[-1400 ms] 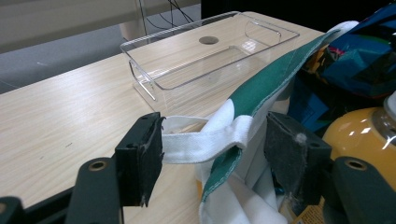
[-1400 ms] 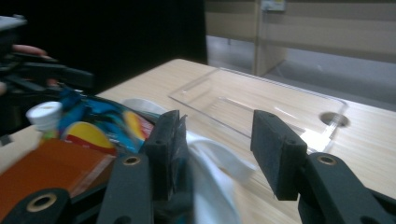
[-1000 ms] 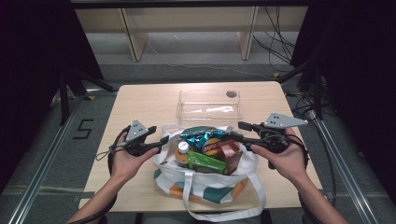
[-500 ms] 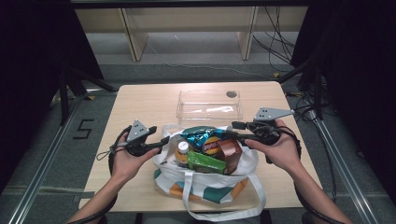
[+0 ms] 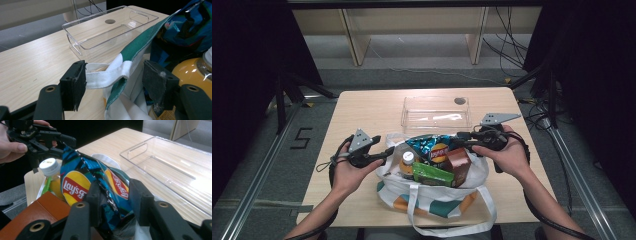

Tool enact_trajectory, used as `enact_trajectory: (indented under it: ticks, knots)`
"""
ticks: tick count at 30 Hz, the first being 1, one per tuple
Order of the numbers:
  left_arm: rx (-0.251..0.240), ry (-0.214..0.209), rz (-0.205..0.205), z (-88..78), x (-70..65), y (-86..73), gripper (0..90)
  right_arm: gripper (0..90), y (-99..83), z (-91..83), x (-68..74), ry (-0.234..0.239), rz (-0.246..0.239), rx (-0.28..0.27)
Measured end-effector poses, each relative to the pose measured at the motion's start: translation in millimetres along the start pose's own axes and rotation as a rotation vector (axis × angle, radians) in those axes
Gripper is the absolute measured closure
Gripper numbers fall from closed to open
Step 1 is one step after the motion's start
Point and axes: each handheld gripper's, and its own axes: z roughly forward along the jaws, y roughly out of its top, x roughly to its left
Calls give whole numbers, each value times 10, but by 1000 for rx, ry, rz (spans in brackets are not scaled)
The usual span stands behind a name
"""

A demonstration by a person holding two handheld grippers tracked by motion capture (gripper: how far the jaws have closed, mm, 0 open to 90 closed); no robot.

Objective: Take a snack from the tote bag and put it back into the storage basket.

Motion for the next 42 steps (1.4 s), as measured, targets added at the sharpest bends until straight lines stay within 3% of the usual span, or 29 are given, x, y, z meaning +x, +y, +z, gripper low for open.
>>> enact_trajectory:
  ticks: [2,3,4,5,7,8,10,13,15,16,19,20,21,23,24,25,28,30,31,32,34,35,37,38,40,42]
  knots:
    - [0,1,0,0,1,-2,351,699,-4,19,-7,7,6,2]
    - [0,1,0,0,0,-2,351,732,-4,27,-24,8,-24,-2]
    - [1,1,0,-1,0,-1,351,767,-6,19,7,11,18,9]
    - [0,0,0,0,-1,0,351,806,-3,24,-6,14,-6,1]
    - [2,6,0,-6,-5,1,351,834,-10,23,25,1,4,11]
    - [2,6,0,-5,-4,0,351,839,-14,32,15,-2,-36,0]
    - [6,6,11,-4,8,0,350,853,-26,25,57,-10,-13,7]
    - [5,7,-8,1,8,-9,348,893,-41,6,70,-24,-48,-11]
    - [6,8,-8,2,10,-10,344,900,-48,3,60,-20,-74,-30]
    - [6,7,-8,3,11,-11,343,900,-57,6,83,-8,-37,-34]
    - [9,8,-8,2,9,-13,341,900,-51,10,79,-30,-77,-69]
    - [8,8,-7,1,11,-13,341,900,-50,2,106,-21,-52,-61]
    - [7,9,-8,0,12,-12,341,900,-42,2,105,-26,-72,-74]
    - [5,10,-8,-1,15,-11,340,900,-33,-10,127,-21,-66,-69]
    - [5,10,-7,-2,17,-12,340,900,-26,-17,134,-40,-81,-83]
    - [5,10,-6,-2,18,-12,340,900,-13,-20,128,-34,-105,-96]
    - [7,8,-10,5,15,-18,340,900,8,-53,159,-29,-106,-98]
    - [7,7,-13,8,11,-18,339,900,22,-47,149,-22,-143,-123]
    - [7,6,-14,8,8,-18,340,900,24,-56,164,-22,-130,-110]
    - [8,6,-13,9,8,-18,339,900,28,-48,157,-18,-159,-131]
    - [2,0,-16,17,10,-21,338,900,29,-54,181,-22,-149,-130]
    - [3,0,-15,17,11,-22,338,900,36,-50,175,-17,-170,-143]
    - [3,0,-16,17,12,-22,338,900,41,-60,200,-19,-151,-147]
    - [3,0,-16,17,12,-22,338,900,46,-62,194,-36,-173,-163]
    - [3,0,-16,17,12,-23,338,900,46,-78,226,-21,-145,-159]
    - [4,-1,-14,17,12,-24,338,900,49,-75,215,-42,-171,-185]
